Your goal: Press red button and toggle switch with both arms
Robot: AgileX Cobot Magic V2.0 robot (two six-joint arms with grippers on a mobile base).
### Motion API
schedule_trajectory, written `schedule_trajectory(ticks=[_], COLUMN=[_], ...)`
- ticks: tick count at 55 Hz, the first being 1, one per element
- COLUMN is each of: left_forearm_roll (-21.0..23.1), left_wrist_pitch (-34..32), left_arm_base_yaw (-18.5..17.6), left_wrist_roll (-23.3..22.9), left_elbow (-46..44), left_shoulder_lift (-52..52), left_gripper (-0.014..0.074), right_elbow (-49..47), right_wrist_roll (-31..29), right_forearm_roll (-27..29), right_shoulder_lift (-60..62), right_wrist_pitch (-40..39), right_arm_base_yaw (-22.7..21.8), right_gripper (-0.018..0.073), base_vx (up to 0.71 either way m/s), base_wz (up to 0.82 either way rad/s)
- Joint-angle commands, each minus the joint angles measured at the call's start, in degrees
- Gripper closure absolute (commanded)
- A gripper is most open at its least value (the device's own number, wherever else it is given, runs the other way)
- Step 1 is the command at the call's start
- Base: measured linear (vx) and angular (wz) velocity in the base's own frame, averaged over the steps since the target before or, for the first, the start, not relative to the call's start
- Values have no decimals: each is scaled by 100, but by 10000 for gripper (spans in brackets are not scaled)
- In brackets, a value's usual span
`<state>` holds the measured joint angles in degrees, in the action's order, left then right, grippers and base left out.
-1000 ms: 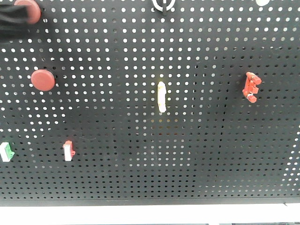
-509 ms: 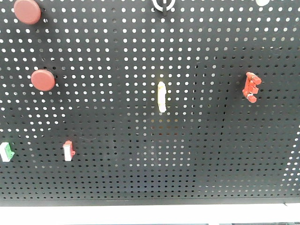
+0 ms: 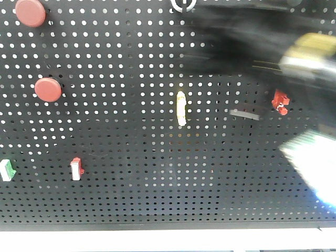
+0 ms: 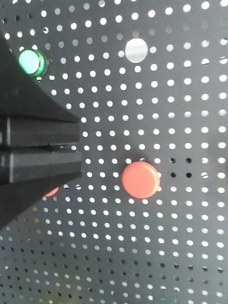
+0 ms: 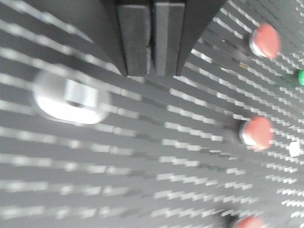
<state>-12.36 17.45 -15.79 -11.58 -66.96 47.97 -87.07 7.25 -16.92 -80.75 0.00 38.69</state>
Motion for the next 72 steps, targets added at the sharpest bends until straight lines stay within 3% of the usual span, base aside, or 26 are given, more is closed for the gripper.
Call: schedule_trajectory(ticks=[1, 16, 38, 52, 64, 72], left_forearm_roll=[-27, -44, -78, -85, -79, -79], left_wrist_pitch=[-458, -458, -462, -477, -628, -698], left_arm_base_yaw=[1, 1, 1, 1, 1, 1], left_wrist_roll=[-53, -53, -48, -48, -48, -48], left_elbow=[-132, -132, -132, -132, -132, -132], left_shoulder_lift=[-37, -37, -37, -37, -37, -37], left_gripper=[594, 594, 594, 594, 594, 594], right_elbow=[-535, -919, -919, -919, -974, -1200], right_wrist_roll=[-42, -122, 124, 103, 108, 107], right_forearm_roll=[-61, -266, -169, -244, -804, -834], right_shoulder_lift=[-86, -314, -285, -170, 45, 55], right_wrist_pitch=[-272, 0, 0, 161, 595, 929], right_arm_base_yaw=[49, 23, -533, -533, -533, -533], right_gripper=[559, 559, 559, 559, 559, 559], base_vx=[0, 0, 0, 0, 0, 0], base_wz=[0, 0, 0, 0, 0, 0])
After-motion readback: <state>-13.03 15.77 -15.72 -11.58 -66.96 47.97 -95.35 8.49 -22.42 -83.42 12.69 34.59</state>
